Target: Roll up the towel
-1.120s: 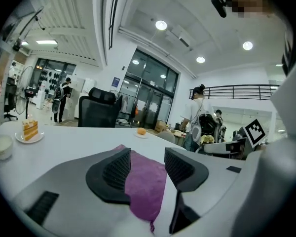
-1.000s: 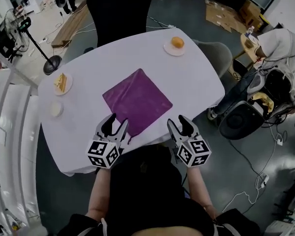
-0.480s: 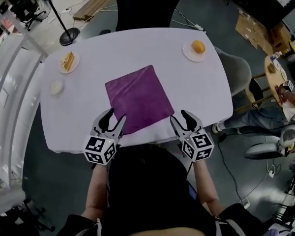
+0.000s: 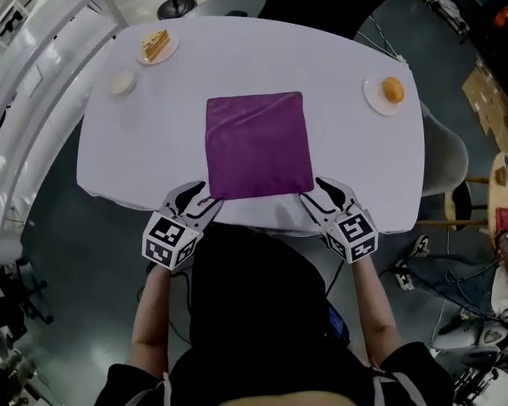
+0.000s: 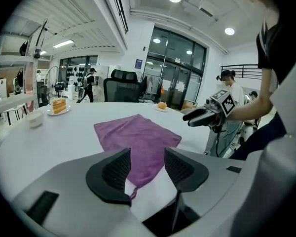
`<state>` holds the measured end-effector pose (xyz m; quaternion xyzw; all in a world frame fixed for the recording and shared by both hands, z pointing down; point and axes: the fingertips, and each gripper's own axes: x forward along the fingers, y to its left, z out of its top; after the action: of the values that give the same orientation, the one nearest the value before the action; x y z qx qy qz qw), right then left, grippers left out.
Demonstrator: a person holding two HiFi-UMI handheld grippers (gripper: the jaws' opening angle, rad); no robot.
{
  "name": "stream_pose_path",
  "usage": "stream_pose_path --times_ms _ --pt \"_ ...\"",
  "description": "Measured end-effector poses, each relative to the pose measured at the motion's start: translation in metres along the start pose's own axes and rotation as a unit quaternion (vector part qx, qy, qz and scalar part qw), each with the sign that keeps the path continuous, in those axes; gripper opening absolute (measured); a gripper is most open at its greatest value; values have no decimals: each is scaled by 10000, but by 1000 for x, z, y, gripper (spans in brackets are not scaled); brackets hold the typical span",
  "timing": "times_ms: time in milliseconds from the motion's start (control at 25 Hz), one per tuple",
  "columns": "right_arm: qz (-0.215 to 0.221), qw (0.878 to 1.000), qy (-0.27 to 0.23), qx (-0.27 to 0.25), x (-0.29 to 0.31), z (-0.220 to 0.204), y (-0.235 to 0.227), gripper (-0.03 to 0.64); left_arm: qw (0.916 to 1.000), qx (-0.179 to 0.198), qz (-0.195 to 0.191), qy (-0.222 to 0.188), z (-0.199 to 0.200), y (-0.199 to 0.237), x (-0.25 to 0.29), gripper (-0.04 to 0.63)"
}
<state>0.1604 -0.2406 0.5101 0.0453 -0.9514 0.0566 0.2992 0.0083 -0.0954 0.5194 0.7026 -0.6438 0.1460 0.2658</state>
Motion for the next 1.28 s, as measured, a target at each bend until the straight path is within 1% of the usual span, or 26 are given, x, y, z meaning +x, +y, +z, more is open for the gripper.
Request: stream_pose_path --times_ms 120,240,320,440,640,760,920,960,1120,1200,1280 --pt "297 9979 241 -523 5 -4 -6 219 9988 293 -62 381 -13 -2 2 219" --pt "594 9900 547 -1161 8 -16 -5 219 9940 753 -226 761 -30 -5 3 219" --pt "761 9839 722 -1449 10 -26 -4 219 9889 1038 -312 1021 -44 -5 5 219" --pt "950 9734 1004 -1827 15 -39 -7 219 9799 1350 -351 1429 -61 -1 13 219" --pt "1304 9471 1555 -2488 27 -58 -9 219 9630 1823 -642 1880 -74 2 28 219" --pt "1542 9328 1876 -2665 34 -68 -10 219 9541 1946 -893 2092 -79 5 34 219" --pt "1938 9102 2249 -2889 39 -80 -5 218 9412 2078 -1268 2341 -86 5 36 219" --pt "1988 9070 2312 -2903 39 -81 -5 218 9385 2111 -1346 2377 -86 3 37 219" --pt "2137 9026 2491 -2785 43 -80 -10 218 9311 2198 -1560 2457 -88 2 44 215" --pt "2190 8978 2603 -2799 48 -80 -11 163 9303 2203 -1589 2464 -87 7 46 179" --pt "2177 8944 2689 -2833 53 -80 -13 163 9284 2280 -1567 2480 -86 13 48 139"
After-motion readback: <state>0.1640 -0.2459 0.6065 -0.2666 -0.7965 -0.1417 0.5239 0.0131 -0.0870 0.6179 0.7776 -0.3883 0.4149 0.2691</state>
